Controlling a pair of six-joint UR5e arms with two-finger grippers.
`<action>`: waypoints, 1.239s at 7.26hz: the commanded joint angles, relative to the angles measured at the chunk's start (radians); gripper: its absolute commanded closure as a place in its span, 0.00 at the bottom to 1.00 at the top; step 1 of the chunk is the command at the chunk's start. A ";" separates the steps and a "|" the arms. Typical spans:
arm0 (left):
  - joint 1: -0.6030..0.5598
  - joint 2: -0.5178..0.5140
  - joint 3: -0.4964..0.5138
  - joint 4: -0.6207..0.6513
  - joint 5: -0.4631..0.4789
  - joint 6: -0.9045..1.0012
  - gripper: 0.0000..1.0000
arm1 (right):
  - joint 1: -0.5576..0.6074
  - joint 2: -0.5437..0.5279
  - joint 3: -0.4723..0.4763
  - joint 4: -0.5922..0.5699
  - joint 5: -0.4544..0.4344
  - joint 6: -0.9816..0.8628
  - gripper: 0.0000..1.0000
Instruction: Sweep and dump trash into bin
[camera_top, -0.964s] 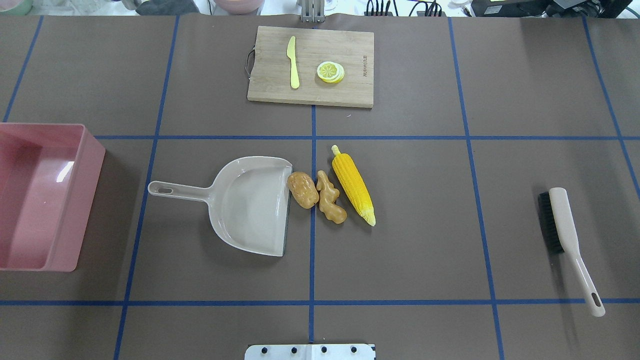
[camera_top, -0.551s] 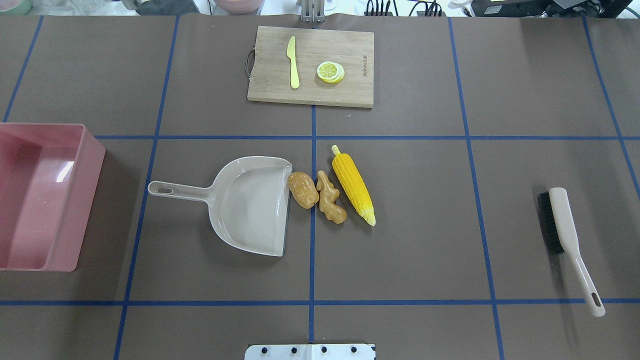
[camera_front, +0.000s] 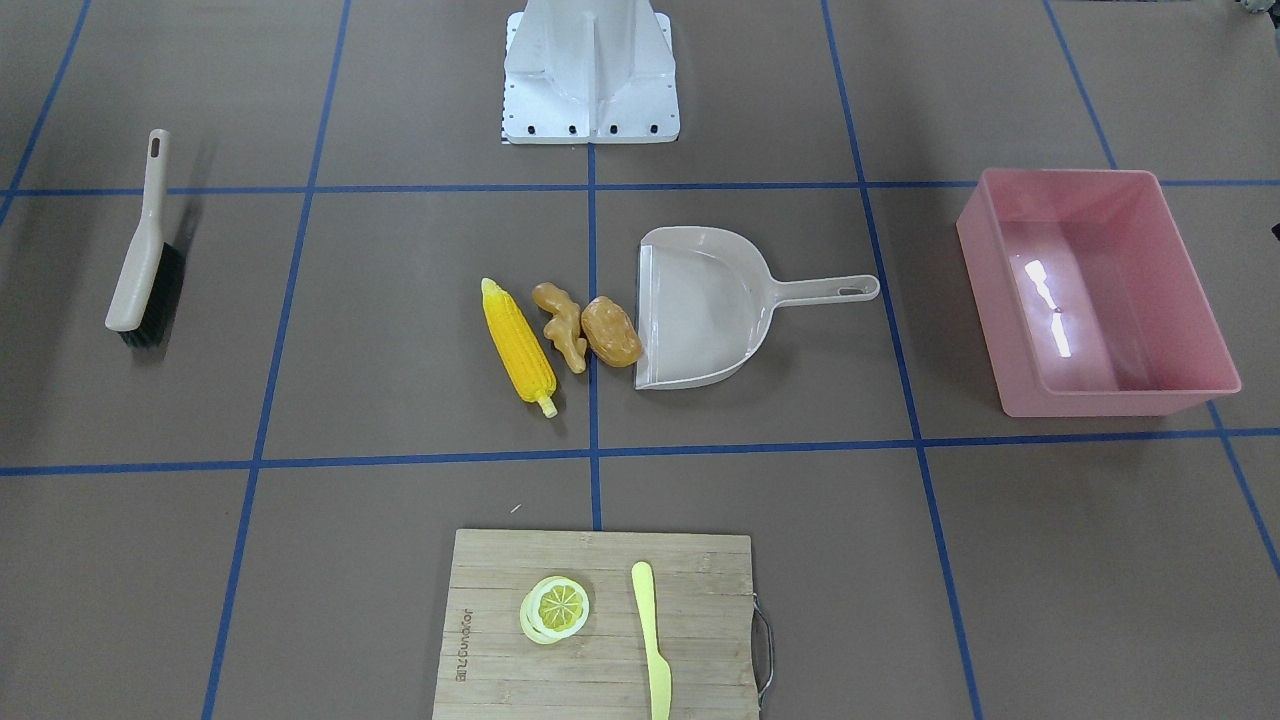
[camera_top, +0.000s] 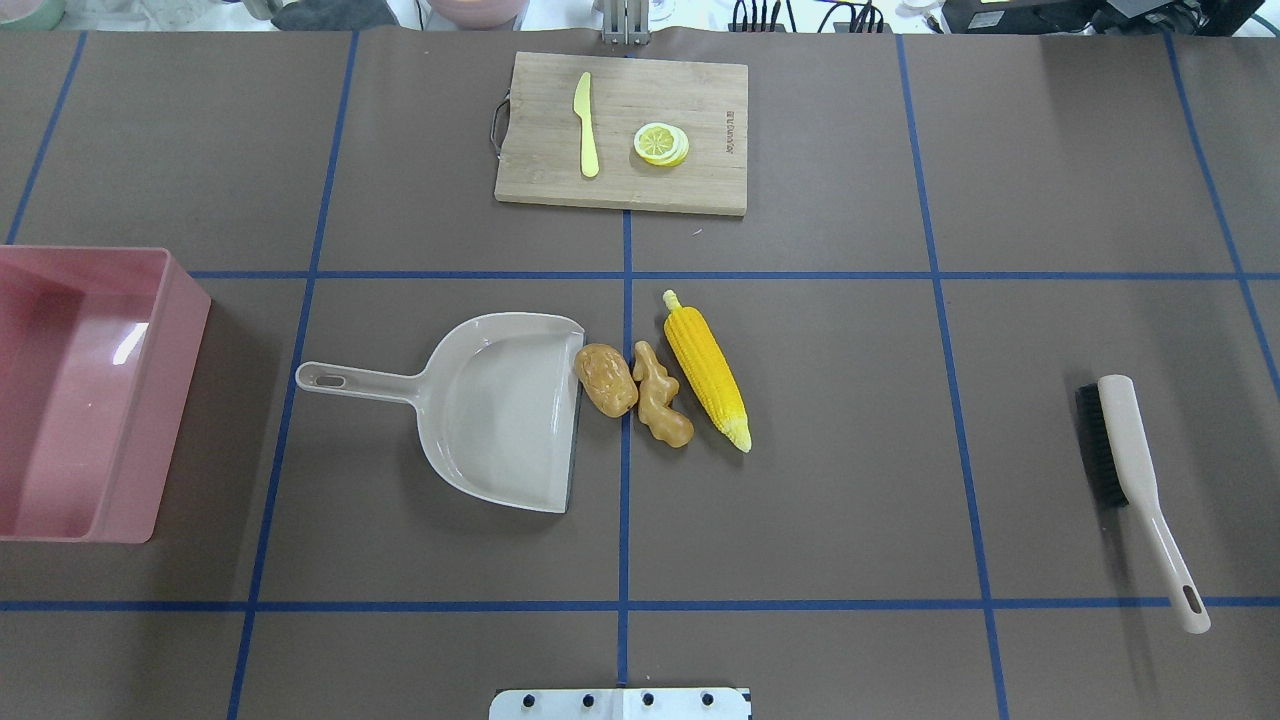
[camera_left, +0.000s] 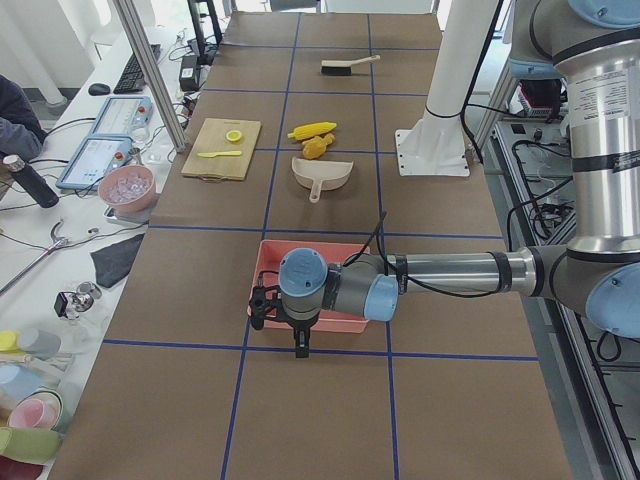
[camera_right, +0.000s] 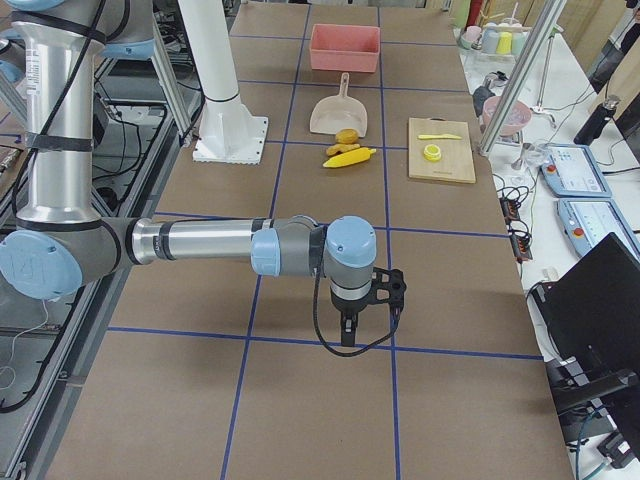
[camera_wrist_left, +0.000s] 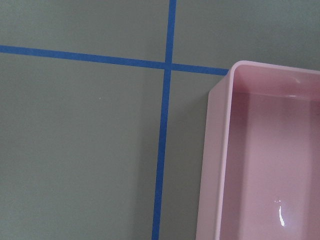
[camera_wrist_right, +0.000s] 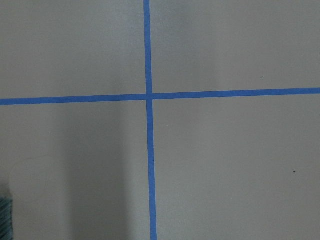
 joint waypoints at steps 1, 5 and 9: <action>-0.002 -0.001 -0.003 -0.001 0.024 0.000 0.01 | 0.000 0.000 0.004 -0.002 0.008 0.001 0.00; -0.021 0.024 -0.037 0.019 0.019 -0.001 0.01 | 0.001 -0.018 0.044 0.001 0.016 -0.010 0.00; -0.024 0.047 -0.071 0.024 0.016 -0.001 0.01 | 0.001 -0.018 0.086 -0.005 0.048 0.201 0.00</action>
